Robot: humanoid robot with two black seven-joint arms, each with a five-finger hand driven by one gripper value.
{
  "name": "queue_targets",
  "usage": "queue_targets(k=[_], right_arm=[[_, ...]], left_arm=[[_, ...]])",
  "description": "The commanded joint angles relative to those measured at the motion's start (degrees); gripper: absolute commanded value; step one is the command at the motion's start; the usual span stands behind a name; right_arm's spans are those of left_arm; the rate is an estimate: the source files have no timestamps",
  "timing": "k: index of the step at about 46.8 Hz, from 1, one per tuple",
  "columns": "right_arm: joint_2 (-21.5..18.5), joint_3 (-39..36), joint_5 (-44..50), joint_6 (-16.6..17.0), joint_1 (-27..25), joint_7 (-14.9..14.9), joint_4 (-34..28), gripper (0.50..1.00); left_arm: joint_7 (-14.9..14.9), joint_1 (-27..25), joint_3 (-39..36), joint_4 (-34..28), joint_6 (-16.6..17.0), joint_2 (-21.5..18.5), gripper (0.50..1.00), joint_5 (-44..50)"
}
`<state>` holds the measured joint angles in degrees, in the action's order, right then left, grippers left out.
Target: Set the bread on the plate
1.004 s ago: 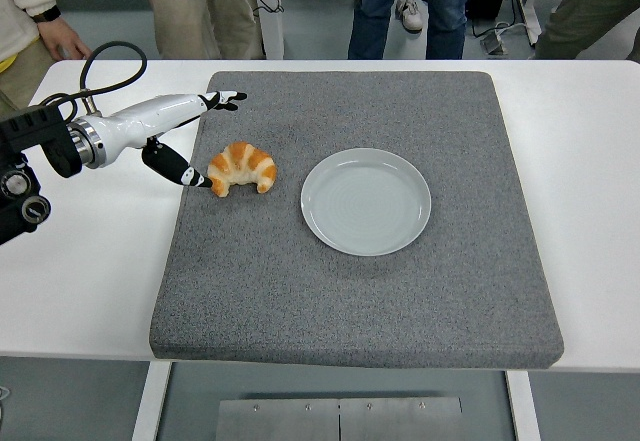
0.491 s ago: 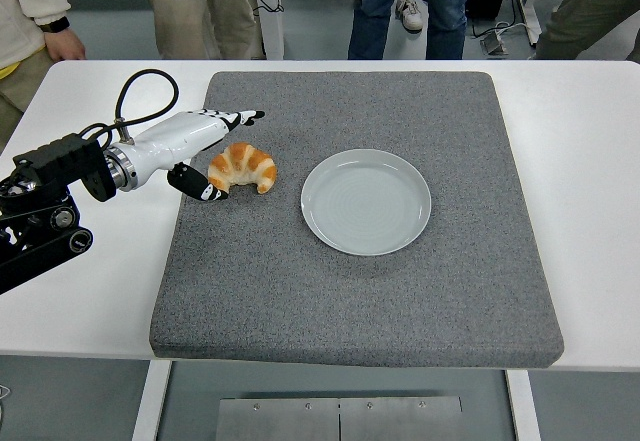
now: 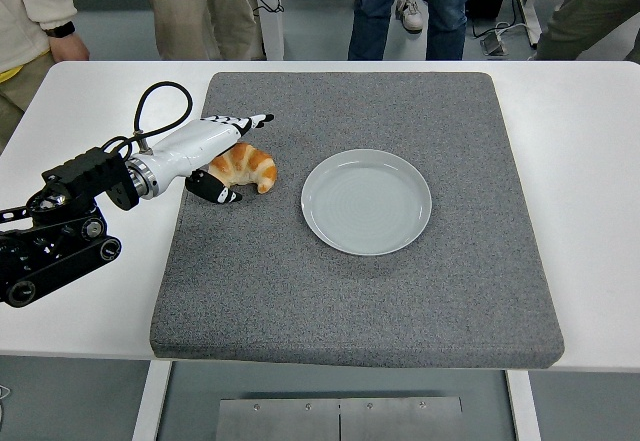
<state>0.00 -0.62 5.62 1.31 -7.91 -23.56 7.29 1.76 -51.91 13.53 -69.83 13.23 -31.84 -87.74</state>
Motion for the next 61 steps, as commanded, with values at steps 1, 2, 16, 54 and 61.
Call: queue_targets(k=[1, 2, 16, 54, 61], right_arm=[[0.0, 0.0, 0.0, 0.09, 0.0, 0.0, 0.0, 1.0], [0.0, 0.0, 0.0, 0.0, 0.0, 0.0, 0.0, 1.0], [0.0, 0.0, 0.0, 0.0, 0.0, 0.0, 0.0, 1.0], [0.0, 0.0, 0.0, 0.0, 0.0, 0.0, 0.0, 1.0], [0.0, 0.0, 0.0, 0.0, 0.0, 0.0, 0.0, 1.0]], left_arm=[[-0.01, 0.23, 0.01, 0.75, 0.66, 0.64, 0.957, -0.24], [-0.01, 0.23, 0.01, 0.84, 0.75, 0.81, 0.957, -0.24], [-0.09, 0.23, 0.01, 4.0, 2.42, 2.84, 0.957, -0.24], [-0.01, 0.15, -0.34, 9.54, 4.44, 5.65, 0.957, 0.46], [-0.01, 0.15, -0.43, 9.8, 4.35, 6.44, 0.951, 0.55]])
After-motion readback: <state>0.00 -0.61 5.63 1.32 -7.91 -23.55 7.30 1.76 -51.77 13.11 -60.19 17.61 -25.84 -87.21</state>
